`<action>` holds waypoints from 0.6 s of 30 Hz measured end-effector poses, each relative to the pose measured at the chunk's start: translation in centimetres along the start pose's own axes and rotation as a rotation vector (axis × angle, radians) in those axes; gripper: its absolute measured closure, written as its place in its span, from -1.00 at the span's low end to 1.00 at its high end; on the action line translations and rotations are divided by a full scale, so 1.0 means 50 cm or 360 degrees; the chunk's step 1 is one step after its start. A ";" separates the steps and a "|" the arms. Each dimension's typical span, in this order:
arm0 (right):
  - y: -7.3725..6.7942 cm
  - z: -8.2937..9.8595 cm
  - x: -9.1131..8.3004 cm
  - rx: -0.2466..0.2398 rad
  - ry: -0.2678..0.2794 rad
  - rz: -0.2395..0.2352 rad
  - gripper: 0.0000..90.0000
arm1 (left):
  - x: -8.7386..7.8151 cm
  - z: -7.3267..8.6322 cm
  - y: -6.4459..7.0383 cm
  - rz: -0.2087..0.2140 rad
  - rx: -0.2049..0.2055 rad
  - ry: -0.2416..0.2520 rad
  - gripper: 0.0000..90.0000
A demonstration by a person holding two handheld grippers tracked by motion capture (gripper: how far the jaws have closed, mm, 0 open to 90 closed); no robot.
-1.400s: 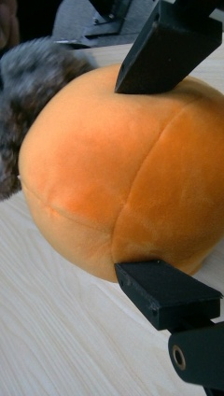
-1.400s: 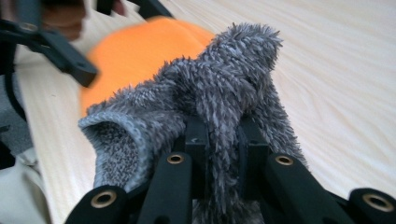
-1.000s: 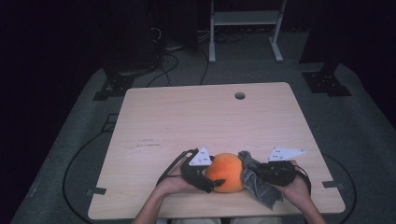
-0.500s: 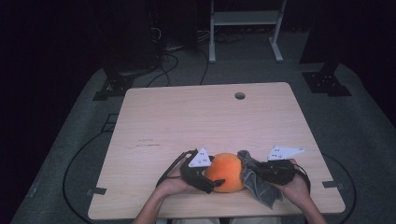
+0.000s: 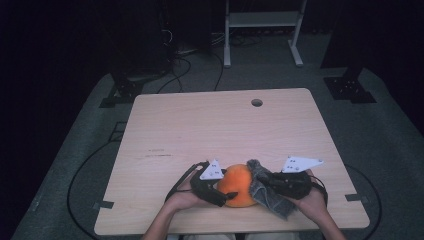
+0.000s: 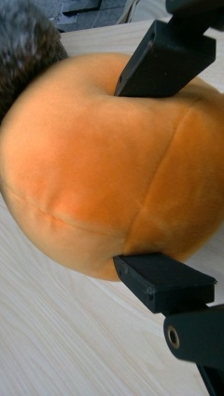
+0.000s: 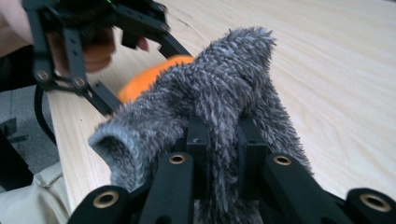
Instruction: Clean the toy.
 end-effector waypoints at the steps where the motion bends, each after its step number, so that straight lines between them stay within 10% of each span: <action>1: 0.006 0.006 0.000 0.0020 -0.0010 0.0003 0.74 | 0.000 0.000 -0.001 -0.0003 -0.0017 0.0003 -0.55; 6: 0.049 0.043 -0.001 0.0186 -0.0103 0.0008 0.73 | -0.003 0.002 -0.002 -0.0002 -0.0029 0.0002 -0.55; 10: 0.061 0.050 0.001 0.0172 -0.0190 0.0072 0.74 | -0.005 0.005 -0.006 0.0008 -0.0052 0.0011 -0.55; 18: -0.004 -0.022 -0.011 -0.0018 -0.0011 -0.0022 0.74 | 0.007 -0.009 0.009 -0.0030 -0.0032 0.0054 -0.61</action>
Point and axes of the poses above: each handheld gripper's, and its own axes: x roughly forward along the jaws, z roughly out of its underside, y roughly to its right, the point moved 1 cm from there along x, roughly forward along the jaws, and after that the axes turned 5 degrees about y, right-handed, at the moved point
